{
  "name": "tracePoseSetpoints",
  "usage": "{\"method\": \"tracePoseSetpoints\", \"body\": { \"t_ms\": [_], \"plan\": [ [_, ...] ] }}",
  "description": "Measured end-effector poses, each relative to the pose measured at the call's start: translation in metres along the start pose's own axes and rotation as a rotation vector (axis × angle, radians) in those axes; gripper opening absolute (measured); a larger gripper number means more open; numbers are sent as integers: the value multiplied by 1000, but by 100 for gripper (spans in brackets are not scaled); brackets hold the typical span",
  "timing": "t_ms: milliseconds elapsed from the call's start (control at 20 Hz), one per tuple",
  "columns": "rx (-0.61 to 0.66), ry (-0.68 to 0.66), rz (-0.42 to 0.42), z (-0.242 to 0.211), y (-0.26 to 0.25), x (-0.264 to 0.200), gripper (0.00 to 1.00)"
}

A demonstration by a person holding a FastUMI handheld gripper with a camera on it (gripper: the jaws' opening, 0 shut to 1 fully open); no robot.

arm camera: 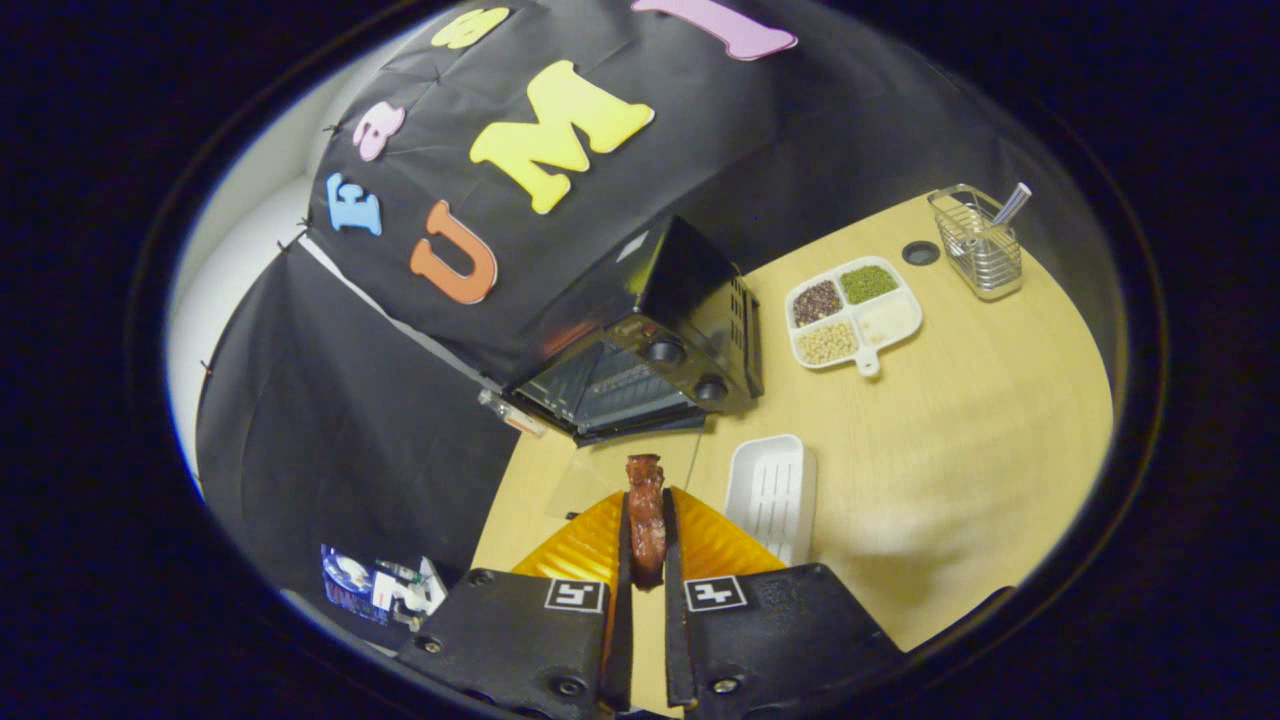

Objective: Open the toaster oven, put the food inside, and close the toaster oven door.

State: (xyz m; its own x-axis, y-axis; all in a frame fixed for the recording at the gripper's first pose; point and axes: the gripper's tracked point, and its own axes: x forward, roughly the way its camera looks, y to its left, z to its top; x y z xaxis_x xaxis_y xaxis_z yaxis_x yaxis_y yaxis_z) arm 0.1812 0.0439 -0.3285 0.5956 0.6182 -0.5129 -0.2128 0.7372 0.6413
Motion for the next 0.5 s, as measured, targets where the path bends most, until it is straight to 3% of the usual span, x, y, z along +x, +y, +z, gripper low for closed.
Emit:
{"method": "tracePoseSetpoints", "body": {
  "t_ms": [200, 500],
  "plan": [
    [67, -107, -17, -1, 44, 32, 16],
    [299, -307, -52, -2, 76, 104, 16]
  ]
}}
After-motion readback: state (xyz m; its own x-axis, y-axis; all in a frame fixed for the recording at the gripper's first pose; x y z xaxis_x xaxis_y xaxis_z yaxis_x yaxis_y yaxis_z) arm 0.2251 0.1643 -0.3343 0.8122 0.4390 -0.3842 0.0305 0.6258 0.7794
